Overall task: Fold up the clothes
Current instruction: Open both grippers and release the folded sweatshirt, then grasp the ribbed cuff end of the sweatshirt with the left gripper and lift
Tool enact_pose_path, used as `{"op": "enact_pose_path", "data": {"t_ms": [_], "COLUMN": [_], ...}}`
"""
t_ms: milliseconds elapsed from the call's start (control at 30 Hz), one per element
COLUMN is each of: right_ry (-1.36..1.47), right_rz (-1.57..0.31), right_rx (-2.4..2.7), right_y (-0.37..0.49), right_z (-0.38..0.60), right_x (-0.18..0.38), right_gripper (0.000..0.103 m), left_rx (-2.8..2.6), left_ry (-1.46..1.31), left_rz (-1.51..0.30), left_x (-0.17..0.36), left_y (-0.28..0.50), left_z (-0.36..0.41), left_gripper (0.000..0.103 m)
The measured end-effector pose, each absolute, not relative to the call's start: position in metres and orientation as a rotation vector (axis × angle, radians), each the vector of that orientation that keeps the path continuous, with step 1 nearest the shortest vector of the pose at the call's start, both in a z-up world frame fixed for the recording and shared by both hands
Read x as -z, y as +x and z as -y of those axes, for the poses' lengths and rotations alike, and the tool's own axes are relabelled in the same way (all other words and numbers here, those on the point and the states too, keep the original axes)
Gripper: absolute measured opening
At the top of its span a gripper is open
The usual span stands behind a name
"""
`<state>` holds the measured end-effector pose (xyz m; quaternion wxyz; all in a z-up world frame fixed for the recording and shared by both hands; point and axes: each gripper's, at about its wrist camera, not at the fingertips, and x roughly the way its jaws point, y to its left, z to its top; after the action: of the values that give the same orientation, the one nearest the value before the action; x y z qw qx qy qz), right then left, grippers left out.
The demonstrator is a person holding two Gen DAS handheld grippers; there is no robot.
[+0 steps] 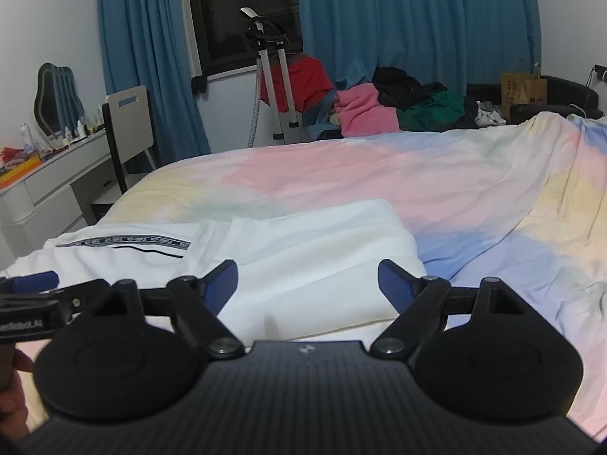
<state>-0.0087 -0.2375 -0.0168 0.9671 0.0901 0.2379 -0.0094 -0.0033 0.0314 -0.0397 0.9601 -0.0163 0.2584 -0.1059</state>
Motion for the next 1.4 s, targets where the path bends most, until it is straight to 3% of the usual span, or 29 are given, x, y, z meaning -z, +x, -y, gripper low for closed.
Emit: {"op": "enact_pose_path", "data": {"t_ms": [533,667,867,1033,1100,1133,1167,1400], "right_ry": [0.138,0.128,0.151,0.164,0.170,0.174,0.181,0.216], "right_rz": [-0.541,-0.552,-0.567,-0.578,-0.582,-0.583,-0.585,-0.603], "right_rx": [0.037,0.052,0.049,0.043,0.042,0.041,0.041,0.046], "right_y": [-0.004,-0.004,-0.005,-0.005,-0.005,-0.005,-0.005,-0.002], "right_z": [0.228,0.229,0.235,0.236,0.237,0.237,0.238,0.244], "right_x": [0.027,0.029,0.031,0.032,0.032,0.032,0.032,0.038], "right_gripper": [0.082,0.082,0.082,0.082,0.082,0.082,0.082,0.082], "left_rx": [0.079,-0.028,-0.126,-0.175,-0.201,-0.215,-0.228,-0.334], "left_ry": [-0.062,-0.243,-0.770,-1.045,-1.114,-1.149,-1.184,-1.273], "left_rz": [-0.589,-0.652,-0.776,-0.736,-0.712,-0.700,-0.687,-0.629], "left_x": [0.049,0.052,0.079,0.099,0.104,0.107,0.110,0.115], "left_y": [0.008,0.017,0.025,0.023,0.026,0.027,0.028,0.046], "left_z": [-0.045,-0.080,-0.159,-0.199,-0.211,-0.216,-0.222,-0.259], "left_gripper": [0.103,0.103,0.103,0.102,0.098,0.089,0.087,0.077]}}
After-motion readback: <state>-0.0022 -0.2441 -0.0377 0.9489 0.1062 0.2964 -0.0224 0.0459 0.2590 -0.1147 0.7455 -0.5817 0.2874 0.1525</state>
